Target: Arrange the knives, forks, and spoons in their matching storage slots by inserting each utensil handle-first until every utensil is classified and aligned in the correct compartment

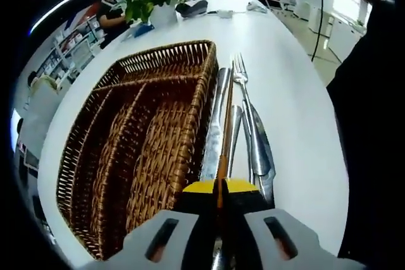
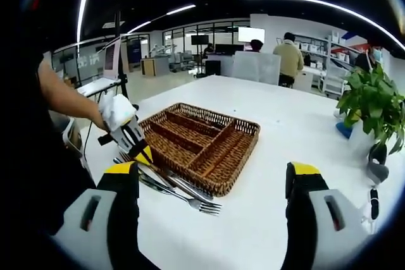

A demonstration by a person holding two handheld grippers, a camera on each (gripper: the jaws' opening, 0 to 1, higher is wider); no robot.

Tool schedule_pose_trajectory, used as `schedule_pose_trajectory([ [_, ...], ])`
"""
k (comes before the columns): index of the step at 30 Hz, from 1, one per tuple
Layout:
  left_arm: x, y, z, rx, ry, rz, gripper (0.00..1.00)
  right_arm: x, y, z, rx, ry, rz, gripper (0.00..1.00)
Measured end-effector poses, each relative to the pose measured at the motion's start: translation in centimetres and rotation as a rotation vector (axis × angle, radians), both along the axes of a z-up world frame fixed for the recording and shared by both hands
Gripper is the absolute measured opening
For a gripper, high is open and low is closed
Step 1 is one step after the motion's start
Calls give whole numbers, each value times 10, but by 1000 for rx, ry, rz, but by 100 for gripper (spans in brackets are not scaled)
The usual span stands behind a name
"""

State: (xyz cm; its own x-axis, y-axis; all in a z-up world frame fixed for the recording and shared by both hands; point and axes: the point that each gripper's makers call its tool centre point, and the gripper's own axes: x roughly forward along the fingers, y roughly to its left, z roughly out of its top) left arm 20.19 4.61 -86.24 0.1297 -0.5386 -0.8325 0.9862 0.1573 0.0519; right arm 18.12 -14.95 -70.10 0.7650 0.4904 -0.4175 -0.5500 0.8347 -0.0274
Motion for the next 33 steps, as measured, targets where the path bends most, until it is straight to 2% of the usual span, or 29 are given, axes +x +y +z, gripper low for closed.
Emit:
schedule_pose_trajectory([
  [5, -2, 0, -1, 3, 25, 6, 4, 1, 0, 1, 2, -3, -1, 99],
  [7, -6, -2, -1, -11, 66, 12, 5, 1, -1, 1, 2, -4, -2, 99],
  [9, -5, -2, -2, -10, 55, 4, 6, 2, -1, 1, 3, -5, -2, 99],
  [11, 0, -3, -1, -5, 15, -22, 7, 2, -2, 1, 2, -4, -3, 99],
  [13, -1, -4, -1, -5, 21, -15, 7, 1, -2, 1, 3, -3, -3, 99],
  [16, 0, -6, -1, -1, 0, -26, 6, 1, -2, 2, 4, -5, -5, 99],
  [17, 1, -5, -1, 5, -15, -26, 5, 1, -2, 2, 5, -5, -5, 99],
  [18, 4, -1, -3, 40, -56, -45, 5, 1, -2, 2, 6, -5, -6, 99],
  [20, 1, -2, -4, 37, -45, -44, 5, 1, -2, 2, 7, -5, -7, 99],
  [23, 0, 6, -11, 83, -20, -47, 6, 1, -1, 1, 7, -2, -6, 99],
  [24, 0, -2, -9, 25, -28, -61, 6, 1, -1, 1, 6, -1, -5, 99],
  [25, -2, 3, -12, 51, 11, -24, 6, 1, -1, 1, 5, -1, -4, 99],
  [33, -5, 4, -11, 64, -2, -59, 5, 1, 0, 2, 6, -4, -3, 99],
])
